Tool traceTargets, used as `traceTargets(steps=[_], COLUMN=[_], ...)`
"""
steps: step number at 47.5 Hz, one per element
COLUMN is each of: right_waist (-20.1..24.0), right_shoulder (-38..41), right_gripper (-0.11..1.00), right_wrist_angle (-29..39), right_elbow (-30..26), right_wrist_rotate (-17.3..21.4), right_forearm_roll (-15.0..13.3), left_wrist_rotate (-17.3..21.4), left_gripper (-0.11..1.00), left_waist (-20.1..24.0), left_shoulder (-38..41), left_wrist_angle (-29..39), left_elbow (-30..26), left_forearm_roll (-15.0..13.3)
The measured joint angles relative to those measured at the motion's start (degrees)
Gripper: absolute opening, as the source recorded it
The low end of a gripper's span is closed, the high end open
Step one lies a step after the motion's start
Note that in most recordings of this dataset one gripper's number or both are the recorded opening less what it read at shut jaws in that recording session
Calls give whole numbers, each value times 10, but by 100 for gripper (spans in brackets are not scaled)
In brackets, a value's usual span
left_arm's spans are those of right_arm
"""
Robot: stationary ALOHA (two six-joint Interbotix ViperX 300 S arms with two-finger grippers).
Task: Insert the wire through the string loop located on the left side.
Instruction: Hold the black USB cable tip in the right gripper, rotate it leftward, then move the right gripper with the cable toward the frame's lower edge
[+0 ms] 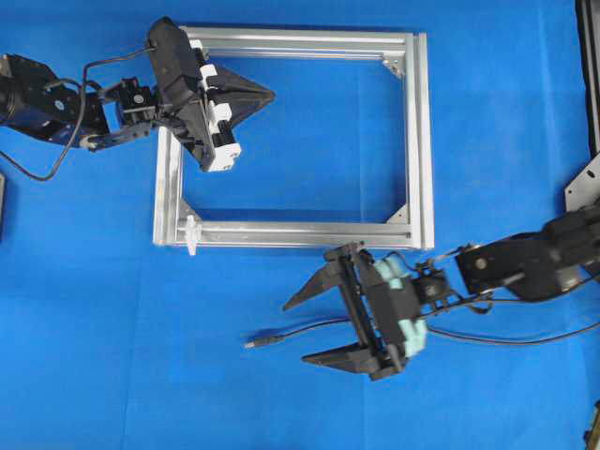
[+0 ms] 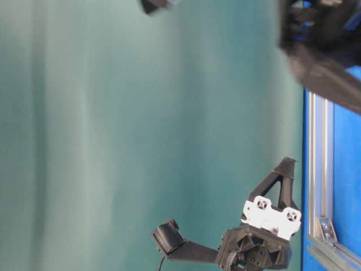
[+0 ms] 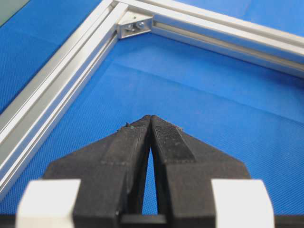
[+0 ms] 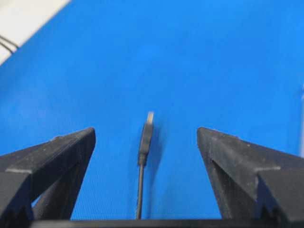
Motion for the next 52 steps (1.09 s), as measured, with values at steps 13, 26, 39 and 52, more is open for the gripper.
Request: traceTargets(steps=[13, 26, 39, 52], right_waist=[2, 6, 7, 7], right_shoulder=[74, 94, 95, 94], right_gripper=[94, 91, 44, -1], right_wrist_angle=[-1, -1, -2, -28], right_elbow=[-29, -39, -39, -25], right_wrist_rotate=[16, 17, 12, 10], right_forearm_roll=[26, 37, 37, 37], left_wrist_rotate=[0, -2, -2, -2], left_gripper=[0, 0, 0, 0], left_waist=[0, 0, 0, 0], left_shoulder=[0, 0, 1, 0], left_wrist_angle=[0, 2, 1, 2], left_elbow=[0, 1, 2, 4], left_forearm_roll=[0, 0, 1, 1])
